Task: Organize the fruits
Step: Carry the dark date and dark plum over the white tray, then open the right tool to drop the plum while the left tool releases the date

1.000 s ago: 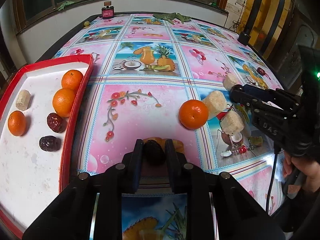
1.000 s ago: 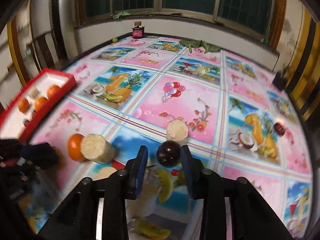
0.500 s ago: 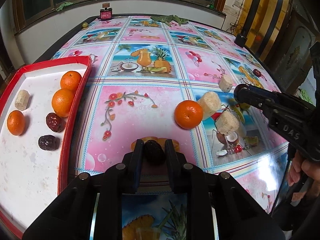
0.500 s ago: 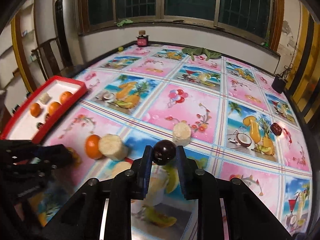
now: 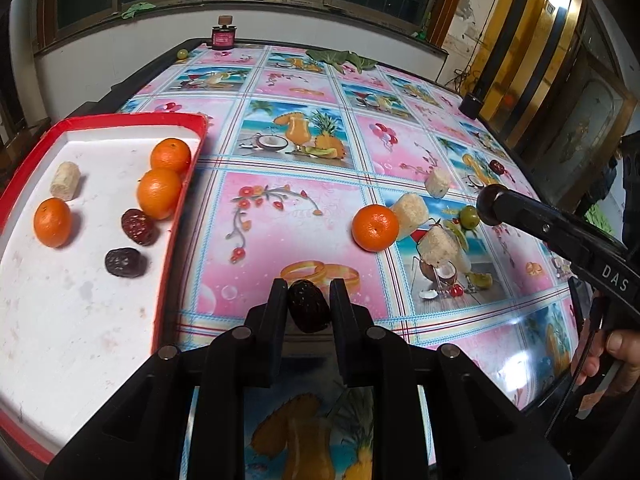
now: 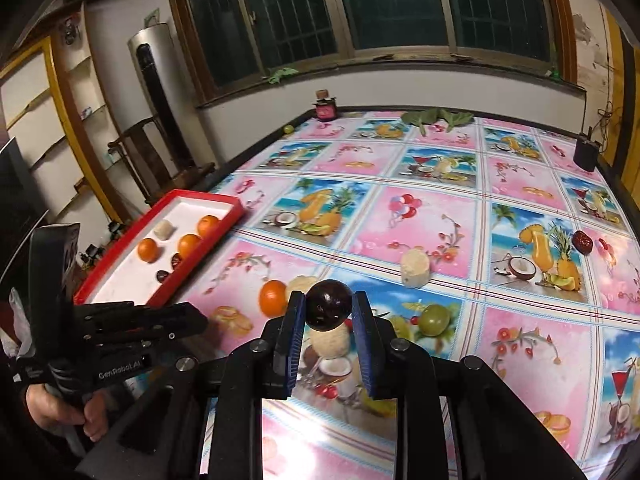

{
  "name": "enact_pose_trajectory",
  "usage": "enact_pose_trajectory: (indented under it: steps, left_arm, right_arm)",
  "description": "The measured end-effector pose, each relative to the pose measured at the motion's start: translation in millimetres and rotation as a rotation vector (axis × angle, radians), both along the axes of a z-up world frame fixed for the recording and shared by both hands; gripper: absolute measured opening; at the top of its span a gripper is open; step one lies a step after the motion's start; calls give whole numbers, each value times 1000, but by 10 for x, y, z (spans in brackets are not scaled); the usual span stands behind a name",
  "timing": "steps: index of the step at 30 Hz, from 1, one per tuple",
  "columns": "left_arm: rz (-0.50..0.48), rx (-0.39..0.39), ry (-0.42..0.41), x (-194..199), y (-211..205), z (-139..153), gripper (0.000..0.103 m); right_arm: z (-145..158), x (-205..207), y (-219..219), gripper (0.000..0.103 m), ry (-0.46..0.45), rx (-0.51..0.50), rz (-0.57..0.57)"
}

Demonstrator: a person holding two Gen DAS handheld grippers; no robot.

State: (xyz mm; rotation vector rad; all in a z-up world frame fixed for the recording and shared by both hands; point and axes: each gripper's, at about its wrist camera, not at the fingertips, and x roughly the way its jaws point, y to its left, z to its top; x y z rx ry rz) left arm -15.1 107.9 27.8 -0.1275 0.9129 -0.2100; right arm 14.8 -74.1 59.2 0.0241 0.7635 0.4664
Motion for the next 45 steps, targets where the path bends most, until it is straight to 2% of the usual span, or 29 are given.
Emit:
enact_pose_trajectory:
  steps: [8,13,24,32,40,45]
  left_arm:
    - [-33,-13,-74,-205,82,209,19]
    - [-18,-6,-87,-276,208,326,19]
    - [173,-15,-71,-387,1078,377,19]
    - [241,-2,-42,-302,1377,202,19]
    - [218,-14,-6,-156,1342,31,19]
    - [190,-32,14,-146,1282,-30,19]
  right_arm:
    - [109,-112,165,24,-29,15,66]
    - [134,-150,307,24,-30,15,107]
    - [211,-111,912,24,-5,22,260]
    - [218,207,1603,24,63,37,389]
    - [-19,694,2290,24,141,16,476]
    - [-154,932,2562,24,167,-31,486]
